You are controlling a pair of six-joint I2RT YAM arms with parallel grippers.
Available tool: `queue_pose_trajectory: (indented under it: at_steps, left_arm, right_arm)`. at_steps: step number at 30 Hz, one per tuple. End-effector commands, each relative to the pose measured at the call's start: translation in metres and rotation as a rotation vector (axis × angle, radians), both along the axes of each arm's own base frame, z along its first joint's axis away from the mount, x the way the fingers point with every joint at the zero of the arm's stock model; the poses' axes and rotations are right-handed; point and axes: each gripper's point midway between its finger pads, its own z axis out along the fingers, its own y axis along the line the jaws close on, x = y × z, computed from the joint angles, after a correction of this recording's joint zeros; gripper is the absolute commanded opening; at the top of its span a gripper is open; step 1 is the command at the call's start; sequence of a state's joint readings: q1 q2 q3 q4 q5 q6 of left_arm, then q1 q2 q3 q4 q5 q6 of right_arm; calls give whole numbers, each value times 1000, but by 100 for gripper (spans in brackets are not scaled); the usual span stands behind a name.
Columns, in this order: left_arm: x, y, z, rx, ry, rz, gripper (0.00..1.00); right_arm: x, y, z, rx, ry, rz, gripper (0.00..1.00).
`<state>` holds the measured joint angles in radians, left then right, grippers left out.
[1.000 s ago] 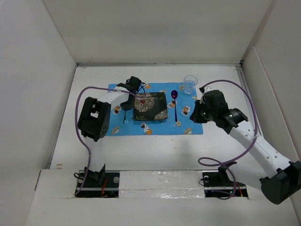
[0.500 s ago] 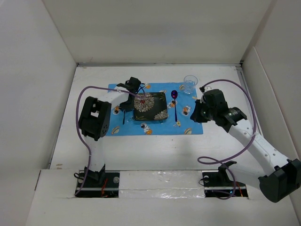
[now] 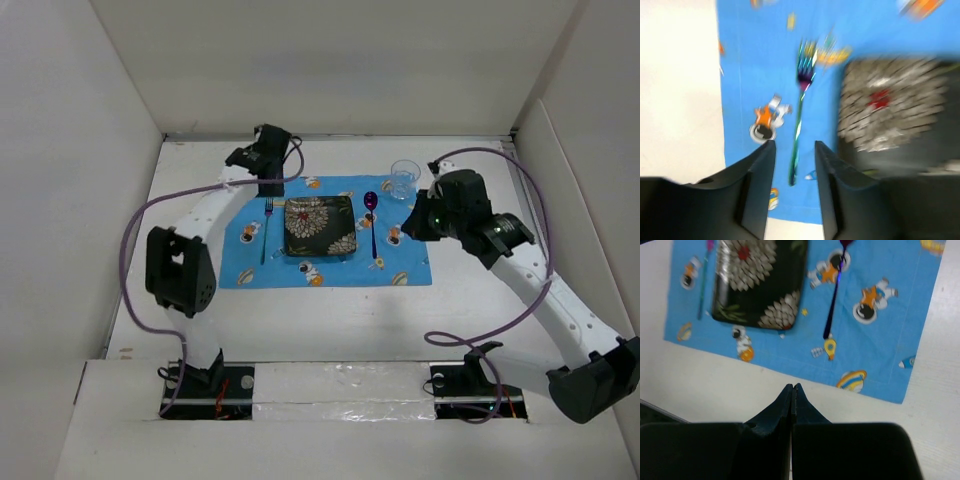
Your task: Set the dinner table for one person
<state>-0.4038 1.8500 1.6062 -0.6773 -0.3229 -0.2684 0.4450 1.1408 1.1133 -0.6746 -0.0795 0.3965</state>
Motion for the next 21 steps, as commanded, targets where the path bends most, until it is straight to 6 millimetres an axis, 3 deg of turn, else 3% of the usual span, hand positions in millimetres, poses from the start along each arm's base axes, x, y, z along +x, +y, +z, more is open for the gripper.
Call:
queue_pose_trajectory:
  at_steps: [1,2,3,4,5,6,7,8,9,10,11,14,16,17,19,21]
  left_arm:
    - [2,-5,159,-217,-365,40,31]
    - [0,-6,181,-258,-420,40,16]
    - [-12,-3,218,-311,-505,40,4]
    - [-18,-2,235,-347,-547,51,0]
    - [-23,-1,251,-378,-590,53,0]
    - [-38,7,271,-404,-645,62,0]
    - [-45,10,281,-429,-673,79,0]
    - [-53,14,292,-449,-701,84,8]
    - [-69,24,306,-462,-750,97,17]
    - [-76,27,311,-472,-771,103,29]
    - [-83,33,319,-485,-800,117,44]
    - [-114,58,349,-491,-919,163,57]
    - [-136,78,369,-487,-1009,200,59]
    - [-142,83,373,-483,-1034,206,60]
    - [-150,89,376,-465,-1060,200,59]
    - [-147,88,365,-449,-1035,195,61]
  right_arm:
    - [21,10,83,116,-195,-9,0]
    - [25,9,116,153,-267,-22,0]
    - [26,8,135,176,-305,-31,0]
    - [25,7,156,206,-342,-49,0]
    - [27,-1,175,221,-384,-88,0]
    - [21,-9,218,263,-472,-107,0]
    - [16,-14,240,285,-515,-122,0]
    - [15,-28,259,284,-562,-182,9]
    - [2,-40,296,318,-646,-214,17]
    - [-4,-53,311,325,-688,-260,26]
    - [-9,-65,322,325,-721,-316,44]
    - [-25,-118,349,325,-850,-549,63]
    - [-35,-137,351,320,-895,-620,67]
    - [-30,-138,344,310,-894,-631,67]
    - [-25,-139,337,292,-885,-631,67]
    - [-9,-126,318,268,-817,-579,68]
